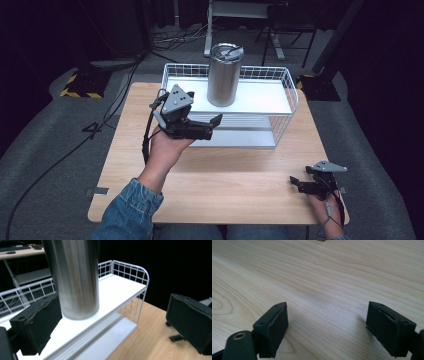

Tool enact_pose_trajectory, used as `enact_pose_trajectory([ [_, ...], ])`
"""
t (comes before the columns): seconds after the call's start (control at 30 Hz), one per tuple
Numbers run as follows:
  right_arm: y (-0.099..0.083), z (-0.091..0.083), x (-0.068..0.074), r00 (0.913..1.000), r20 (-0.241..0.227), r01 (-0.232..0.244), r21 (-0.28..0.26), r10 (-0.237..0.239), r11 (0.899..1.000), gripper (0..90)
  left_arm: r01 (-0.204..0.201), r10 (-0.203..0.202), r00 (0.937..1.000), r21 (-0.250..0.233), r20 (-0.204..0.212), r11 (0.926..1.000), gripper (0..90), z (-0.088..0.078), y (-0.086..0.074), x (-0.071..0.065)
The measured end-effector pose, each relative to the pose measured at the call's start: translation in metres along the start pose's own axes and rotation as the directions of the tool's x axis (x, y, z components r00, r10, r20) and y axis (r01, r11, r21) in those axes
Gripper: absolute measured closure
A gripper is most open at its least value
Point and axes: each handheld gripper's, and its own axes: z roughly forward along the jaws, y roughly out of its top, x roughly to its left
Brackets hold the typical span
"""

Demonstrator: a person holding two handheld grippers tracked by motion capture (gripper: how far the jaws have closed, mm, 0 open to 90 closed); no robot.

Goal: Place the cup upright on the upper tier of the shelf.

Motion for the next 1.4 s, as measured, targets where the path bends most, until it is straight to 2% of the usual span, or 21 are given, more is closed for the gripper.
enact_pose_trajectory([
  [0.23,0.000,0.000,0.001,1.0000,0.006,0.006,0.000,-0.006,1.000,18.7,-0.020,0.020,0.9998,0.039,-0.002,0.9990,1.2,-0.017,-0.030,-0.001],
  [0.27,0.000,0.000,0.001,1.0000,0.006,0.006,0.000,-0.006,1.000,18.7,-0.020,0.020,0.9998,0.039,-0.002,0.9990,1.2,-0.017,-0.030,-0.001],
  [0.5,0.000,-0.001,0.002,0.9999,0.010,0.007,-0.001,-0.007,1.000,18.7,0.000,0.000,1.0000,0.060,0.004,0.9982,1.6,-0.030,-0.057,0.005],
  [0.6,0.000,-0.001,0.002,0.9999,0.011,0.008,0.000,-0.008,1.000,18.7,0.001,0.000,0.9999,0.078,-0.011,0.9969,1.9,-0.033,-0.072,0.007],
  [0.67,0.000,-0.001,0.002,0.9999,0.011,0.010,-0.002,-0.010,1.000,18.7,0.002,-0.001,0.9999,0.085,-0.017,0.9964,1.9,-0.034,-0.077,0.008],
  [0.7,0.000,-0.001,0.002,0.9999,0.012,0.011,-0.002,-0.011,1.000,18.7,0.001,0.002,0.9993,0.099,-0.037,0.9951,1.9,-0.035,-0.088,0.009],
  [0.73,0.000,-0.001,0.002,0.9999,0.012,0.011,-0.002,-0.011,1.000,18.7,0.001,0.002,0.9993,0.099,-0.037,0.9951,2.0,-0.035,-0.088,0.009],
  [0.77,0.000,-0.001,0.002,0.9999,0.013,0.011,-0.002,-0.011,1.000,18.7,0.009,-0.005,0.9992,0.106,-0.039,0.9944,1.9,-0.036,-0.099,0.011],
  [0.8,0.000,-0.001,0.002,0.9999,0.013,0.011,-0.002,-0.011,1.000,18.7,0.009,-0.005,0.9992,0.106,-0.039,0.9944,2.0,-0.036,-0.099,0.011],
  [0.93,0.000,-0.001,0.002,0.9998,0.013,0.011,-0.002,-0.011,1.000,18.7,0.030,-0.024,0.9985,0.125,-0.050,0.9918,2.0,-0.037,-0.120,0.014],
  [0.97,0.000,-0.001,0.002,0.9998,0.013,0.012,-0.003,-0.012,1.000,18.7,0.047,-0.041,0.9980,0.121,-0.048,0.9915,1.9,-0.038,-0.124,0.013],
  [1.13,0.000,-0.001,0.002,0.9999,0.013,0.010,-0.002,-0.010,1.000,18.6,0.066,-0.060,0.9970,0.125,-0.048,0.9899,2.0,-0.039,-0.145,0.016],
  [1.33,0.000,0.000,0.001,0.9999,0.011,0.007,0.000,-0.007,1.000,18.3,0.094,-0.085,0.9940,0.150,-0.068,0.9842,2.9,-0.033,-0.173,0.018],
  [1.4,0.000,0.000,0.001,0.9999,0.010,0.006,0.000,-0.006,1.000,18.2,0.116,-0.106,0.9918,0.160,-0.071,0.9803,3.4,-0.030,-0.183,0.019],
])
